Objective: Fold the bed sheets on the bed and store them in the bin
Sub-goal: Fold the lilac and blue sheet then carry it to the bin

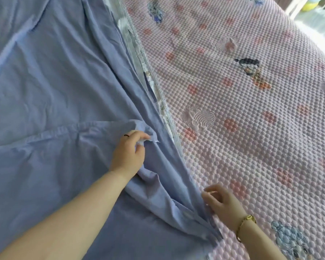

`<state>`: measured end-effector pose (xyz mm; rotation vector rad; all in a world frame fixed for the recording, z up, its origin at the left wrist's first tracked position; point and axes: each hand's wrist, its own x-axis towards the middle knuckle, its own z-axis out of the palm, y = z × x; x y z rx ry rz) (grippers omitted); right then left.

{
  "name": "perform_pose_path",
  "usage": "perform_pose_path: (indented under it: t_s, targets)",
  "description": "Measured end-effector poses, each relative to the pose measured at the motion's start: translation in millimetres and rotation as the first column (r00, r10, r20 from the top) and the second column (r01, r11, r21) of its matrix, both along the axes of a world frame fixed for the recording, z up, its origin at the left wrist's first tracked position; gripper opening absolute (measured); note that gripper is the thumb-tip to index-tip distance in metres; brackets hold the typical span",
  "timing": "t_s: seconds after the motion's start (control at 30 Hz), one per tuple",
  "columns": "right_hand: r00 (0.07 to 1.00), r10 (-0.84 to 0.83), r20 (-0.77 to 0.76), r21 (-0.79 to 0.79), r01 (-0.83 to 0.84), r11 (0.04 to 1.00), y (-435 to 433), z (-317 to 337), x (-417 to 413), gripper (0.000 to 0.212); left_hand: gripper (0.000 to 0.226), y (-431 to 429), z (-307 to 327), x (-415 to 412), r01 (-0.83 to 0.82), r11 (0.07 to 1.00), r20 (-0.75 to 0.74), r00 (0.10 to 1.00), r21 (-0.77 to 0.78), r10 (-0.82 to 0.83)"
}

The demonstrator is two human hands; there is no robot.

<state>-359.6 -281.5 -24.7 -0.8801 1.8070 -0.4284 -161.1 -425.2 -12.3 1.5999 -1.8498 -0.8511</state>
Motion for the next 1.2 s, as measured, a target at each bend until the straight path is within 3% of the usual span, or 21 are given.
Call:
perform_pose_path:
  t_s: [0.07,0.13,0.27,0.37,0.47,0.57,0.63,0.7,0.77,0.8,0.83,0.9,0.97,1.0,1.07,1.13,1.2]
  targets:
    - [0.998,-0.03,0.061,-0.016,0.031,0.999,-36.9,2.0,0.6,0.005,0.043,-14.4,7.3,-8.0,-0.109,0.991,-0.026,0.994,-0.078,0.108]
    - [0.997,-0.032,0.076,-0.046,0.035,0.998,-75.9,0.6,5.4,0.004,0.043,-34.4,8.2,-11.0,-0.099,0.99,0.046,0.993,-0.102,0.105]
    - [0.997,0.078,0.02,-0.098,-0.075,0.992,-139.6,-4.9,23.8,0.022,0.045,-64.3,1.6,-6.3,0.032,0.978,0.415,0.902,0.208,-0.118]
    - [0.989,0.054,0.139,-0.054,-0.047,0.997,-167.9,-11.1,40.5,0.031,0.059,-75.7,-3.3,0.0,0.056,0.921,0.456,0.856,0.384,-0.243]
    - [0.955,-0.043,0.295,-0.016,0.05,0.999,-170.6,-16.6,50.3,0.027,0.051,-78.4,-5.9,7.7,0.04,0.895,0.485,0.829,0.444,-0.278]
    - [0.921,-0.104,0.374,-0.02,0.12,0.993,-162.3,-22.2,47.1,0.034,0.014,-81.6,-3.2,21.6,0.044,0.863,0.383,0.884,0.503,-0.268]
    - [0.908,-0.132,0.397,-0.006,0.147,0.989,-161.4,-24.6,42.0,0.047,0.026,-87.8,0.9,32.9,0.065,0.885,0.332,0.912,0.46,-0.24]
    - [0.913,-0.138,0.384,0.008,0.147,0.989,-164.3,-27.4,40.0,0.061,0.027,-93.9,8.0,39.6,-0.017,0.966,0.258,0.965,0.257,-0.052]
    - [0.926,-0.115,0.36,0.0,0.124,0.992,-163.5,-27.5,43.4,0.056,0.016,-97.0,19.6,40.0,-0.175,0.983,0.104,0.98,0.046,0.17]
    - [0.93,-0.117,0.348,-0.006,0.127,0.992,-162.6,-27.0,44.9,0.051,0.012,-95.9,23.7,39.8,-0.216,0.976,0.032,0.976,0.016,0.215]
    - [0.933,-0.125,0.337,-0.011,0.137,0.991,-162.5,-26.4,47.3,0.045,0.01,-94.2,23.3,41.0,-0.224,0.974,-0.004,0.974,0.03,0.225]
    - [0.943,-0.145,0.3,-0.027,0.161,0.987,-160.4,-26.5,52.7,0.054,0.015,-90.6,15.1,45.9,-0.187,0.976,-0.007,0.982,0.109,0.189]
    - [0.994,-0.102,0.036,-0.127,0.105,0.986,-160.2,-27.5,61.5,0.063,0.011,-87.8,5.1,54.8,-0.179,0.966,-0.029,0.982,0.186,0.187]
    - [0.981,-0.115,-0.156,-0.235,0.076,0.969,-160.0,-25.4,66.2,0.06,0.015,-85.8,0.8,59.3,-0.187,0.957,-0.058,0.977,0.22,0.205]
    - [0.892,-0.24,-0.384,-0.579,-0.029,0.815,-164.5,-15.3,77.7,0.042,0.025,-83.5,-2.3,66.3,-0.207,0.935,-0.123,0.96,0.286,0.25]
    - [0.884,-0.173,-0.434,-0.649,-0.174,0.74,-171.5,-7.1,89.6,0.029,0.025,-81.3,-3.3,70.9,-0.214,0.911,-0.198,0.935,0.353,0.296]
    - [0.953,0.102,-0.286,-0.473,-0.233,0.85,-179.2,-1.3,100.4,0.025,0.024,-80.3,-3.3,75.3,-0.22,0.884,-0.268,0.898,0.413,0.349]
